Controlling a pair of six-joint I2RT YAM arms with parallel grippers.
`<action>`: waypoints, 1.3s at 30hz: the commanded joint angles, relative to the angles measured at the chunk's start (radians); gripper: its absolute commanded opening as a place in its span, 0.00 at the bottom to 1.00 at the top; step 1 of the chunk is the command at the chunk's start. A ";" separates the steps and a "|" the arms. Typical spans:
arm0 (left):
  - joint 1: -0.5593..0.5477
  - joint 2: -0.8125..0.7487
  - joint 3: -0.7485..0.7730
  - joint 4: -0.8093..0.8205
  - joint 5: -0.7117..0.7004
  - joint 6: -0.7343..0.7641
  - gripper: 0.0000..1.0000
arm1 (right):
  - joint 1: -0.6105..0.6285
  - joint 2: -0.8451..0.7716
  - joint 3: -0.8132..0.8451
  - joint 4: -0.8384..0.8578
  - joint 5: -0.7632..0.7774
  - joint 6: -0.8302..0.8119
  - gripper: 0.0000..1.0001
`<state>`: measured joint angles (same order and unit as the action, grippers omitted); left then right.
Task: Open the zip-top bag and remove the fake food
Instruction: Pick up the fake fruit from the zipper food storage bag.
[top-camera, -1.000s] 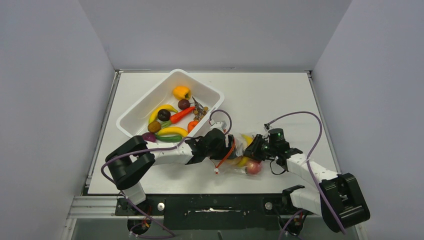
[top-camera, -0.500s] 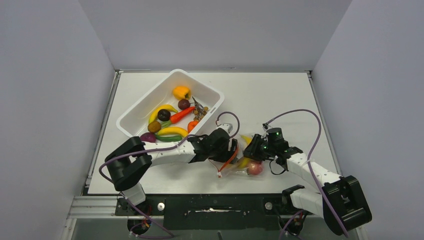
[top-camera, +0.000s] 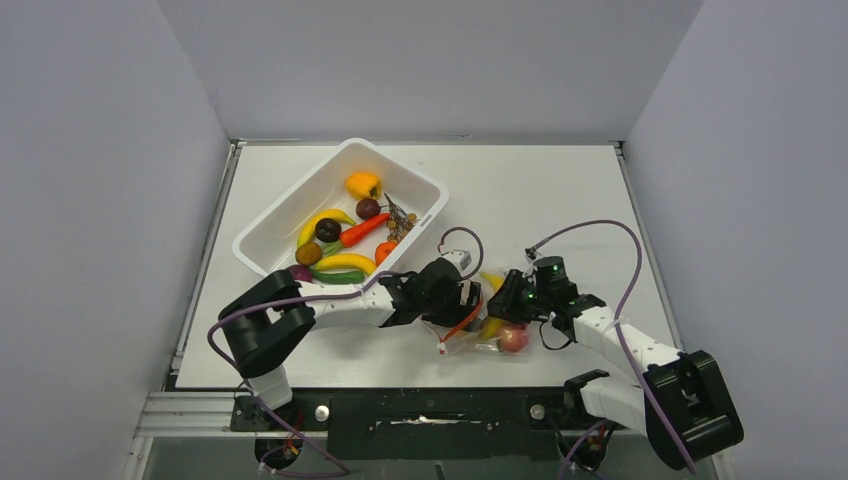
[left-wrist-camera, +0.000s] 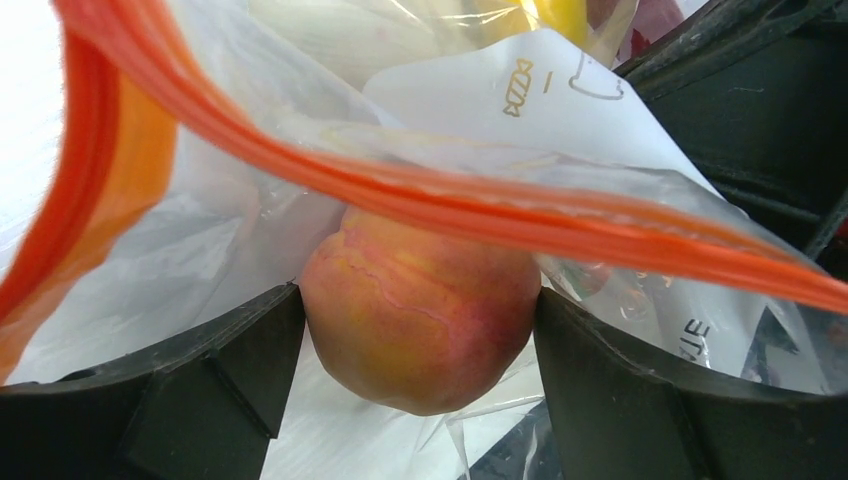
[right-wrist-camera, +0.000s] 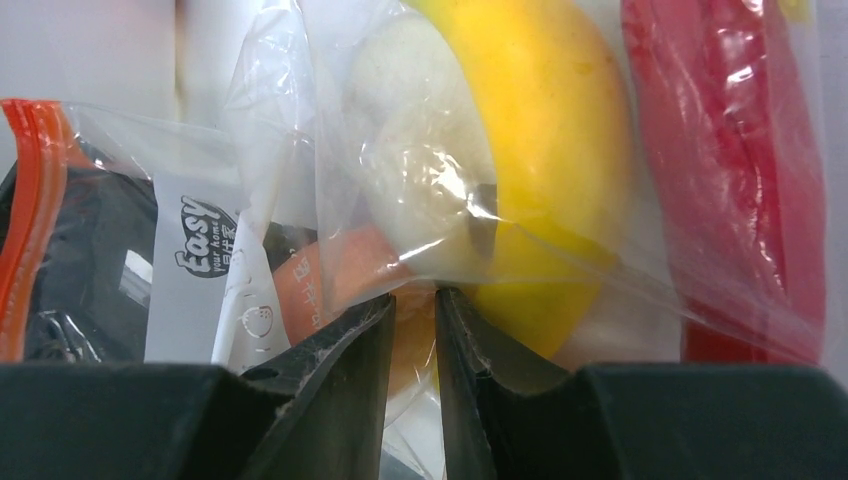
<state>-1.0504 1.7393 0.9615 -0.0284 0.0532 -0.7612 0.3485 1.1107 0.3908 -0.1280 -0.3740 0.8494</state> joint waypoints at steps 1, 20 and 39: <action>-0.014 0.039 -0.022 0.030 0.052 0.004 0.76 | 0.017 0.022 -0.013 0.005 -0.023 0.008 0.25; -0.014 -0.073 -0.053 0.012 -0.107 -0.050 0.17 | 0.027 -0.343 0.064 -0.093 0.129 0.051 0.44; -0.014 -0.094 -0.040 -0.036 -0.148 -0.055 0.05 | 0.205 -0.333 0.198 -0.049 0.110 -0.026 0.47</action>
<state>-1.0615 1.6802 0.9016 -0.0257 -0.0509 -0.8181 0.5285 0.7555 0.5522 -0.2176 -0.2867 0.8459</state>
